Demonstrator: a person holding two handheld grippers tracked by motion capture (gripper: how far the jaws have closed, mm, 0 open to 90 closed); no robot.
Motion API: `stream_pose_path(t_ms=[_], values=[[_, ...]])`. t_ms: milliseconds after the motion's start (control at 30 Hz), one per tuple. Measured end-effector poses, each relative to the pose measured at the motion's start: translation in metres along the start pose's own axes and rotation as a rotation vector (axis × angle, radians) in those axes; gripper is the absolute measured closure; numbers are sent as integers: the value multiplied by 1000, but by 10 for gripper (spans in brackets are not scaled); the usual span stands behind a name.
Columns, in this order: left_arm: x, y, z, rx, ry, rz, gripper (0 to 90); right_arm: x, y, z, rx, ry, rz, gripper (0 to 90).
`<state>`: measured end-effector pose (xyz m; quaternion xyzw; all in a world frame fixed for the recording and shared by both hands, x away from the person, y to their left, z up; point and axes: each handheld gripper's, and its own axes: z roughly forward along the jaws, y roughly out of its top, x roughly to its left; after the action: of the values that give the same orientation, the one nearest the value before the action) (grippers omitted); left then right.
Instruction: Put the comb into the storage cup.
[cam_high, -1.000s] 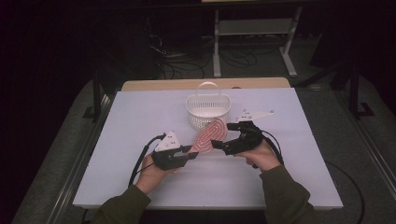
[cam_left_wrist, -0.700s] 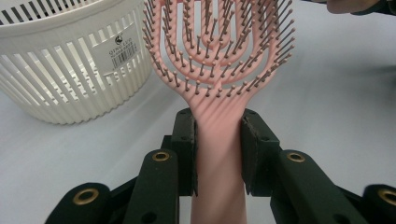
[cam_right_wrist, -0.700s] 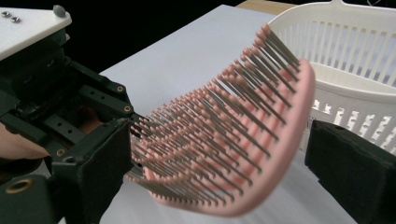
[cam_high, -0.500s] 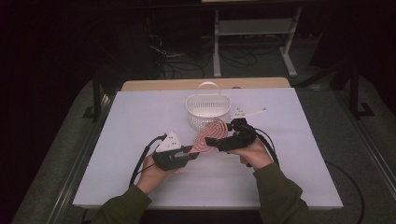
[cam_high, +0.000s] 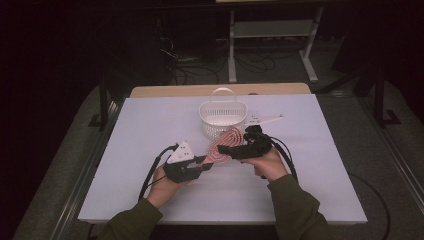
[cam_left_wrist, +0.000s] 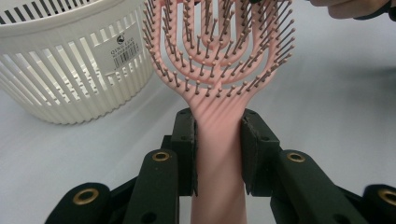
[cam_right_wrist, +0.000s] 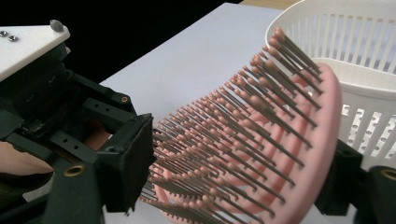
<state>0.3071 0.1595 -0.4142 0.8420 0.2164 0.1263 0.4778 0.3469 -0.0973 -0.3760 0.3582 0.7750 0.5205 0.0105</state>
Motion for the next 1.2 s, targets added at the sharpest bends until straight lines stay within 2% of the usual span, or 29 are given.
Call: stream_pose_path(t_ms=[267, 467, 733, 767, 1200], values=[[-1, -1, 1, -1, 11, 9, 703, -1, 0, 1, -6, 7, 21, 349], [-1, -2, 2, -7, 12, 2, 703, -1, 1, 2, -7, 7, 30, 417], [0, -3, 3, -3, 20, 3, 702, -1, 1, 3, -6, 17, 36, 473], [0, -3, 3, -5, 20, 2, 703, -1, 1, 2, -8, 25, 40, 501], [0, -3, 4, -8, 12, 3, 705, -3, 2, 0, -37, 71, 67, 581]])
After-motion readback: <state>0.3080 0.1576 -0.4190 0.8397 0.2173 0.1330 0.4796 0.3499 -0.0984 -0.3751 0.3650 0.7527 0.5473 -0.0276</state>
